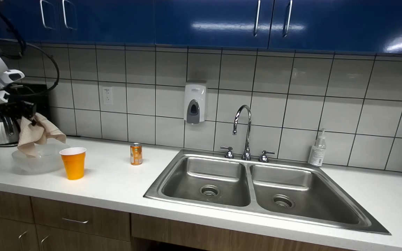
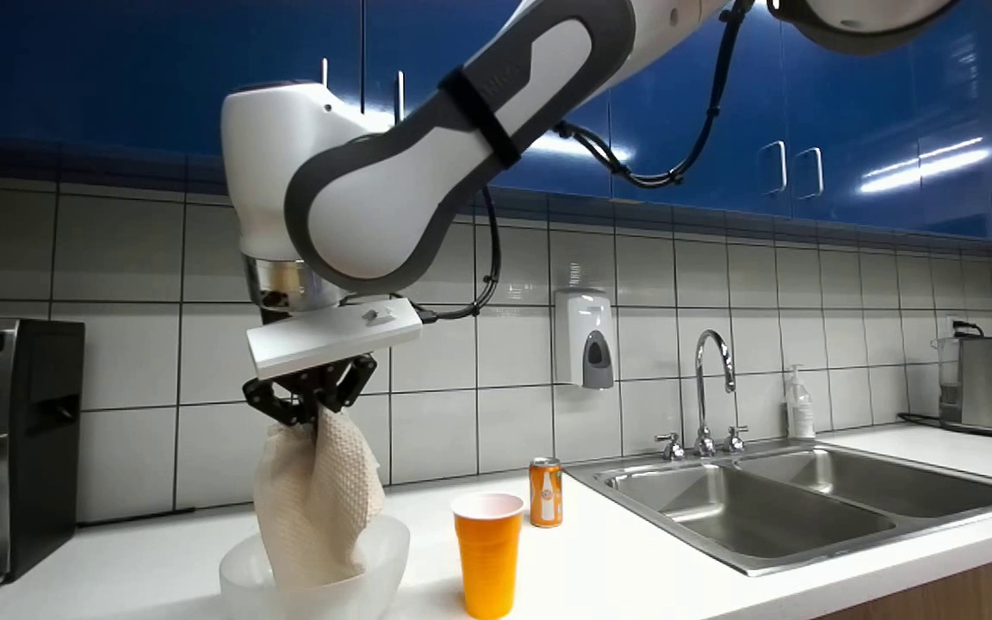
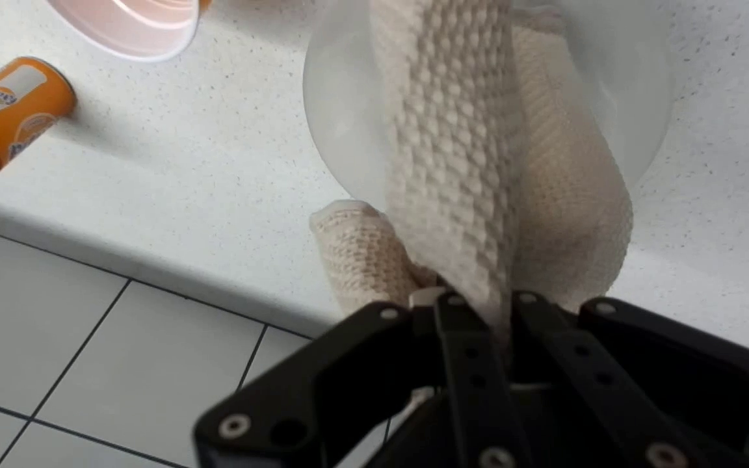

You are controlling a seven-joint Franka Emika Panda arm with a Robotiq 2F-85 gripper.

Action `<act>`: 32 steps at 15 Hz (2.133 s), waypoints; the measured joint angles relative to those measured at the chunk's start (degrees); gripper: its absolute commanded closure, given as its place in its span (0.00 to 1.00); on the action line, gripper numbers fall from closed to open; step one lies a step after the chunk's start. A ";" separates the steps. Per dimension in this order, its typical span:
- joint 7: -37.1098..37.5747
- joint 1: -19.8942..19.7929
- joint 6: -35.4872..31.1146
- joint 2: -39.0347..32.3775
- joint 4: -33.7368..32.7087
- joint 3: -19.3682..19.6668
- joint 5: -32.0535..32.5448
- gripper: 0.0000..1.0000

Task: Pick up the towel and place it in the bowl

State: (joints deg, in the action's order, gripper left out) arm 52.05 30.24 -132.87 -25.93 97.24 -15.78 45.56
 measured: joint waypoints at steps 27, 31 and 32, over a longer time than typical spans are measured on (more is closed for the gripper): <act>-0.06 2.24 -0.04 -0.89 0.17 5.11 -8.78 0.00; -0.09 2.00 -0.07 2.43 1.62 5.22 -8.78 0.00; -0.10 1.82 -0.18 3.39 2.32 5.29 -8.78 0.00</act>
State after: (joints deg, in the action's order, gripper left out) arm 51.95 32.06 -133.05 -22.54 99.56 -10.49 36.78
